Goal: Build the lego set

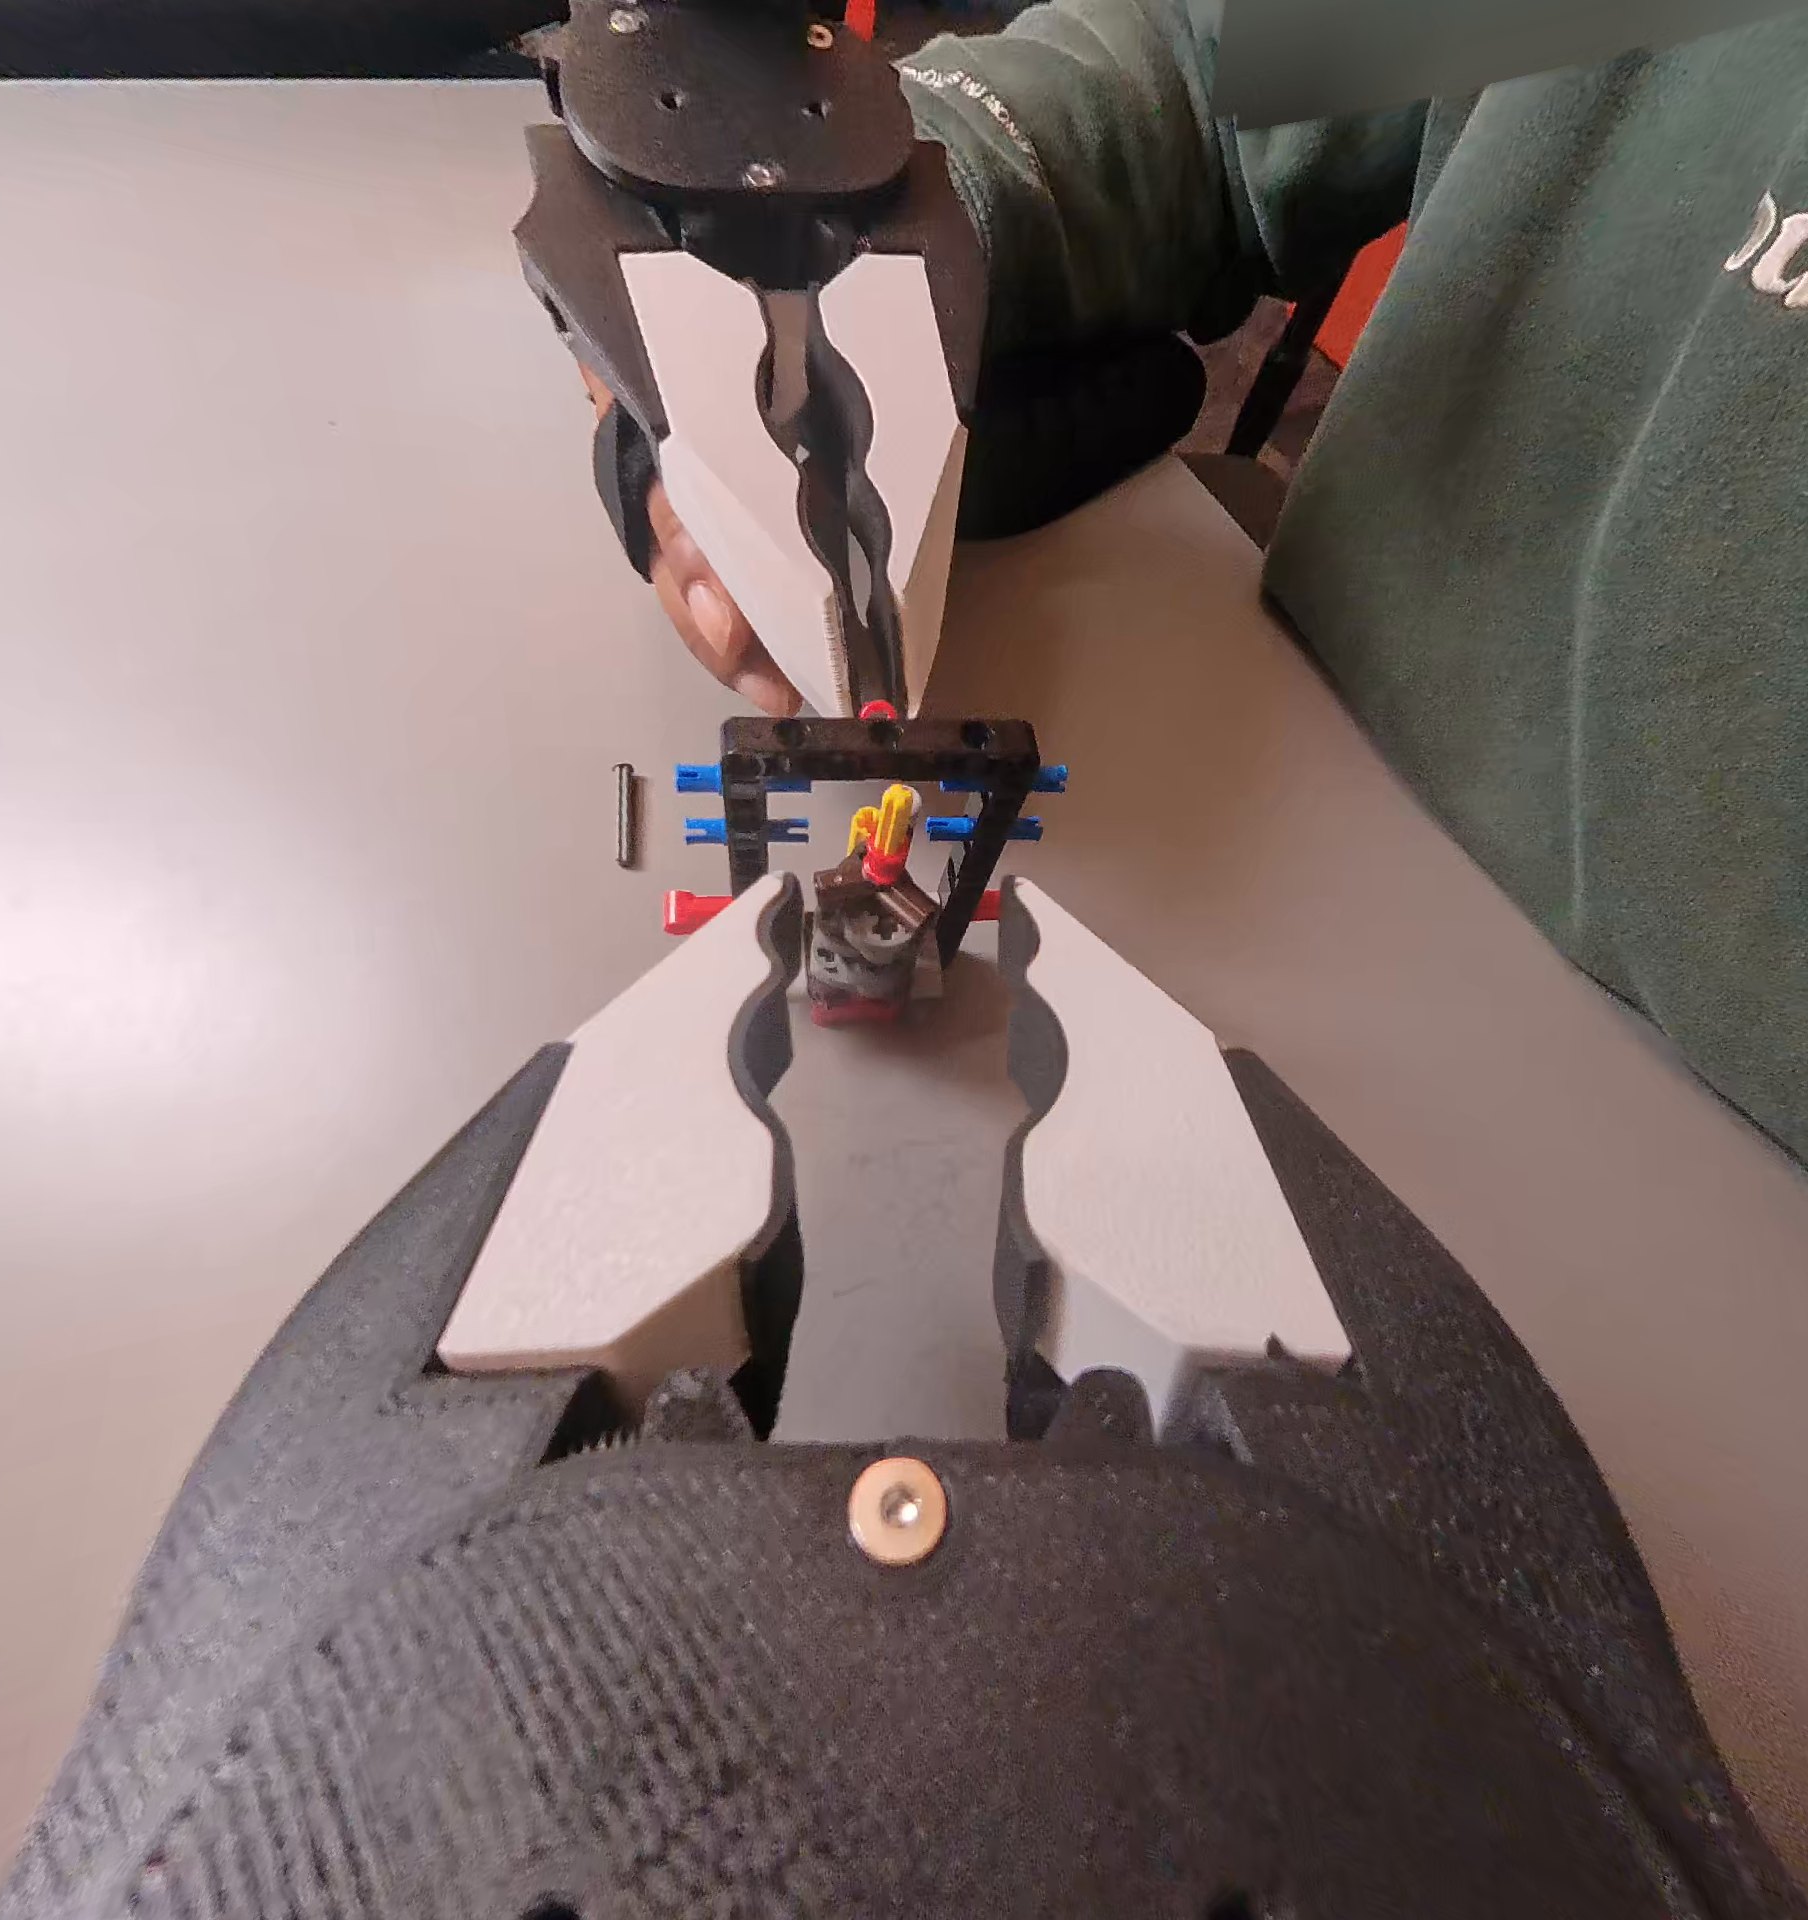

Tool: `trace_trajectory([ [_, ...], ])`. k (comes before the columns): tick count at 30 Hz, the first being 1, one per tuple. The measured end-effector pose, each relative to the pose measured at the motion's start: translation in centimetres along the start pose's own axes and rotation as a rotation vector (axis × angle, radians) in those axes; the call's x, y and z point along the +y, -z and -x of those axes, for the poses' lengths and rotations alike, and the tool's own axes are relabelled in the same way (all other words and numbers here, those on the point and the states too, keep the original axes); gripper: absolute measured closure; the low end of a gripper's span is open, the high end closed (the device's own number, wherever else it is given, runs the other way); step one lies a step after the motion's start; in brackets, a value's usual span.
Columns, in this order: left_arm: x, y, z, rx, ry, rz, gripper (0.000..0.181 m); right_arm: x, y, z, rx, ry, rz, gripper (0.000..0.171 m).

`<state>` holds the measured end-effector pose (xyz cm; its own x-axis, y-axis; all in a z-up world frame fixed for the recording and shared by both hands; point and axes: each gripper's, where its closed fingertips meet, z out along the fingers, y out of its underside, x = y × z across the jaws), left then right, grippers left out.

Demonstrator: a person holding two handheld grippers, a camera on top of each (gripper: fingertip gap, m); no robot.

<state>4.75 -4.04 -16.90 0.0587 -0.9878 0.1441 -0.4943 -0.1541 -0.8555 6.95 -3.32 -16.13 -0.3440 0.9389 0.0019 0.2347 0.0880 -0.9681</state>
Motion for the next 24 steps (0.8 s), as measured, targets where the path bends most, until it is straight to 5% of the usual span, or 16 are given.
trace_trajectory([
  [24, -0.05, 0.67, 0.01, -0.206, -0.011, -0.035, 0.158, 0.12, -0.06, -0.38, 0.019, -0.015, 0.009, 0.166],
])
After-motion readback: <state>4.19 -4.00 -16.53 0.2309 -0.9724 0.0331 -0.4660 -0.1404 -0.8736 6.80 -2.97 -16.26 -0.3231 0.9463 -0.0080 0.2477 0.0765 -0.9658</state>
